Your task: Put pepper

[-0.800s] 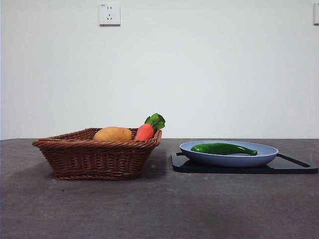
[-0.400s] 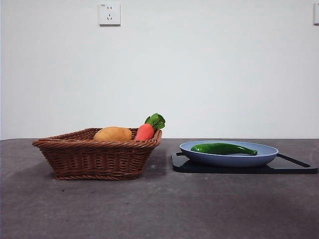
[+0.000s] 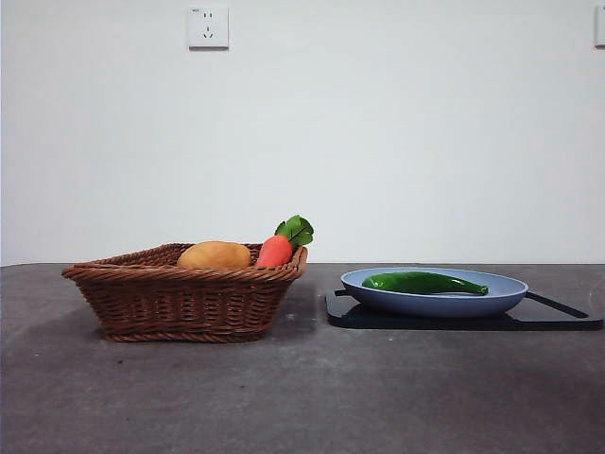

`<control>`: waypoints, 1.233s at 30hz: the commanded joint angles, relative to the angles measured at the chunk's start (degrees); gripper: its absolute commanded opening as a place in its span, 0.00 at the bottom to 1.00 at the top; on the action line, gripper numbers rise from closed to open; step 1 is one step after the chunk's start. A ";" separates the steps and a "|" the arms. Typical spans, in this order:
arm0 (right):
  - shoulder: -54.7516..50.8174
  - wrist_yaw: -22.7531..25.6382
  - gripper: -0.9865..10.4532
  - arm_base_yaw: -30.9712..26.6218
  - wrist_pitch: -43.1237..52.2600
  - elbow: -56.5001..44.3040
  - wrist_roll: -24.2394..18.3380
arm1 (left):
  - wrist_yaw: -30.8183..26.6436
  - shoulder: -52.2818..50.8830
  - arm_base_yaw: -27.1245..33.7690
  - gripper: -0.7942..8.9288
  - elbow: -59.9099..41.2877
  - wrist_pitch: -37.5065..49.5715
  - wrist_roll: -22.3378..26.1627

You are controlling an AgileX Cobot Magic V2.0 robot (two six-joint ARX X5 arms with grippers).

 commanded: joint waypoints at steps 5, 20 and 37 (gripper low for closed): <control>-1.99 0.24 0.10 0.04 -3.15 -1.77 2.71 | 0.33 -0.20 0.15 0.09 -0.48 0.59 -0.37; -2.29 0.24 0.10 0.04 -5.09 -1.75 5.73 | 0.33 -0.17 0.15 0.09 -0.48 0.66 -0.37; -2.27 0.24 0.10 0.04 -5.09 -1.75 5.73 | 0.33 -0.17 0.15 0.09 -0.48 0.68 -0.37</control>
